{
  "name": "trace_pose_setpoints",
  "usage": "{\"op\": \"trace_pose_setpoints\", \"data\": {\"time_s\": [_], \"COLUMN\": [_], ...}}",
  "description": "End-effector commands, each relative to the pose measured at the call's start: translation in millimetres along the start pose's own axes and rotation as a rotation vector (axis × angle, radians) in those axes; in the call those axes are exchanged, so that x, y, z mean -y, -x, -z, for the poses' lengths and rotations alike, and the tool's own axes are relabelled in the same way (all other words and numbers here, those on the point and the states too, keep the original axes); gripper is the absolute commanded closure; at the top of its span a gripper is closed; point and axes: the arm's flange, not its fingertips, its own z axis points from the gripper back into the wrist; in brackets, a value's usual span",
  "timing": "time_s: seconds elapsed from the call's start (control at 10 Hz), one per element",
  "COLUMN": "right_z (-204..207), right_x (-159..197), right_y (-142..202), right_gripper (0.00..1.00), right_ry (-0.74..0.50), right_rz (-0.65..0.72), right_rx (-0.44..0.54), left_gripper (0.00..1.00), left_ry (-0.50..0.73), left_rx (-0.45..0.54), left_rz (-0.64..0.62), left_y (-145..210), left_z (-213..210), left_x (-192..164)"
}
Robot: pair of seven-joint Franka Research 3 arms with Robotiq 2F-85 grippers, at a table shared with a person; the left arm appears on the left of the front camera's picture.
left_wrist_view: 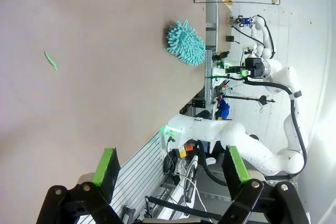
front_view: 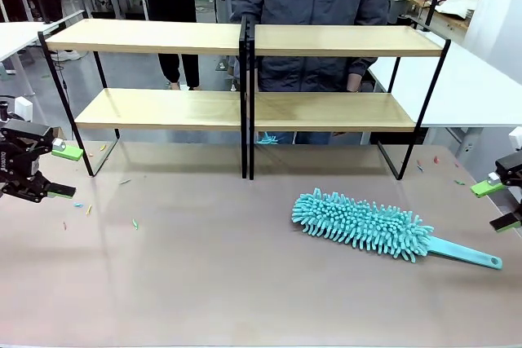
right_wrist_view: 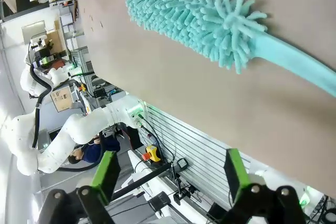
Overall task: Clean the shelves.
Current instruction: Place the Duster on the table.
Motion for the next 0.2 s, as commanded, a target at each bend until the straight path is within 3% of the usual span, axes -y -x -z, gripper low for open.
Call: {"op": "trace_pose_setpoints", "data": {"time_s": [0.0,0.1], "right_z": [-1.0,-1.0], "right_x": [2.5,2.5], "right_y": [1.1,1.1], "right_gripper": [0.00,0.00], "right_ry": [0.012,0.012], "right_rz": [-0.018,-0.018], "right_rx": [0.009,0.009], "left_gripper": [0.00,0.00], "left_ry": [0.024,0.024], "left_rx": [0.012,0.012], "left_rz": [0.020,0.020], "left_y": [1.5,1.5], "left_z": [1.9,1.9], "left_x": [-0.1,-0.1]}}
